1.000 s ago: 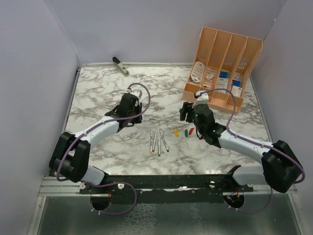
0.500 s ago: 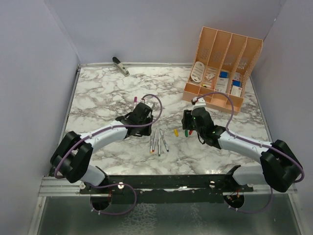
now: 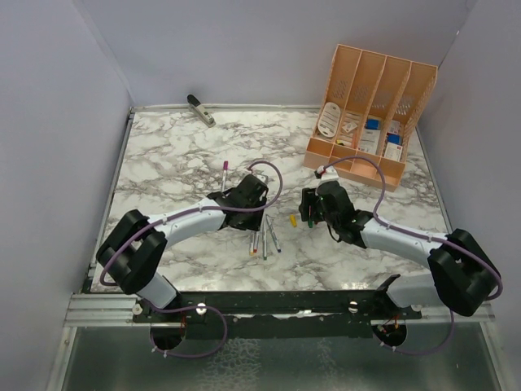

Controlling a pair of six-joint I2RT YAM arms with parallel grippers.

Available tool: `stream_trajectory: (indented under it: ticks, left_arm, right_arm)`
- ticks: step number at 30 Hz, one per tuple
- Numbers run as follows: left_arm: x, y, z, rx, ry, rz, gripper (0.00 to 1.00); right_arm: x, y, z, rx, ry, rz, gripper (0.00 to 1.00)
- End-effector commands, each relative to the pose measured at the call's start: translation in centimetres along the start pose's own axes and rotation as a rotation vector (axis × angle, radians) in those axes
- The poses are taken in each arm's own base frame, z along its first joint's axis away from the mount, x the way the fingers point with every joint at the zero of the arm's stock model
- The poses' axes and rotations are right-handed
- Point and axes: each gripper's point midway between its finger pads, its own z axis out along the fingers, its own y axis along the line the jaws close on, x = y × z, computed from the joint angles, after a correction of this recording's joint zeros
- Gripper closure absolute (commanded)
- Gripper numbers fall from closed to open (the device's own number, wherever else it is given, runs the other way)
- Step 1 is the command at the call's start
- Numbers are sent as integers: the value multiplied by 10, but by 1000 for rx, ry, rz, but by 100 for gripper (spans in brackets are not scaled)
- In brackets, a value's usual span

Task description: Insert the pens into the pen caps

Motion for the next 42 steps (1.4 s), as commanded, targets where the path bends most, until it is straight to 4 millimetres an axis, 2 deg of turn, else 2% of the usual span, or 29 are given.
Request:
stream_trajectory:
  ticks: [1,10,25,36,42]
  left_arm:
    - [8,9,3,-79,23,-20,59]
    - [15,12,5,-113,42,-29,59]
    - [51,19,5,-150,139,-36,60]
    - [86,25,-4,-174,252,-28,65]
    - [97,31,-1,-197,286,-20,73]
  right_arm:
    - [4,4,2,-31,6,5,43]
    - [5,6,2,-42,6,3,43]
    - [6,8,3,-55,9,0,43]
    - [5,11,3,-69,3,4,43]
    - [8,13,4,-79,17,2,43]
